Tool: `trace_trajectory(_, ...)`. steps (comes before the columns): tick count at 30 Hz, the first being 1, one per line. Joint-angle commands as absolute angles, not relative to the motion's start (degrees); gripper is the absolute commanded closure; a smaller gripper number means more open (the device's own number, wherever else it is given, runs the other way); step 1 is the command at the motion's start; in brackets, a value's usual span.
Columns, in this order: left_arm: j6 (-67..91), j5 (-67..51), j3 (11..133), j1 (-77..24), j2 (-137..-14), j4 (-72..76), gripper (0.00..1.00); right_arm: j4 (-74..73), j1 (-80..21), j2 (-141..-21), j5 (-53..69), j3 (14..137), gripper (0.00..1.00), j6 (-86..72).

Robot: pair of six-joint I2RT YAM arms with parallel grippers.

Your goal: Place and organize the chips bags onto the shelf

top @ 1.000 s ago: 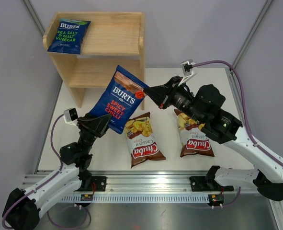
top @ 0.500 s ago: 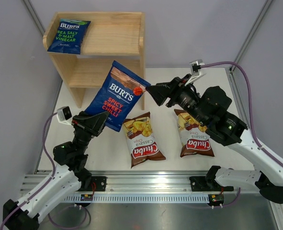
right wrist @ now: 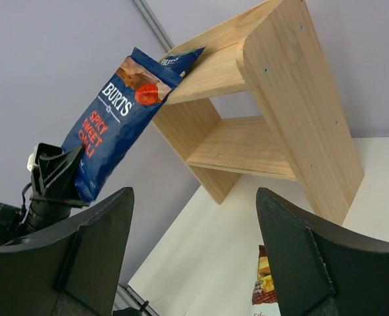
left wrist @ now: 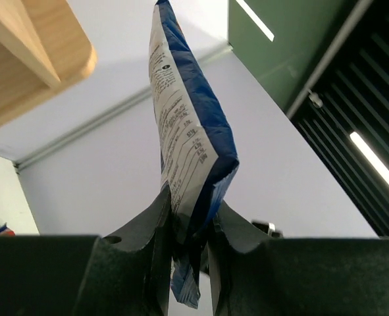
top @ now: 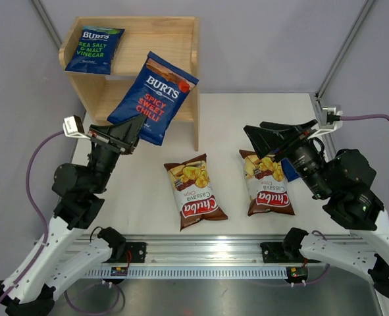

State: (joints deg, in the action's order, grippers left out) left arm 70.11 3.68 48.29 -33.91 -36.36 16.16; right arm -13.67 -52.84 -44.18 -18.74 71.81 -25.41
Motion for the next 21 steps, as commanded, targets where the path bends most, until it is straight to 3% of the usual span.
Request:
trace_trajectory(1,71.09,12.56,57.90,-32.70,-40.85,1.25,0.97,-14.32,-52.56,-42.81,-21.97,70.58,0.17,-24.43)
trace_trajectory(21,86.83,15.38,85.86,-16.70,-68.71,-7.19,0.95,-13.09,-52.56,-33.23,-23.46,62.14,0.15,-23.03)
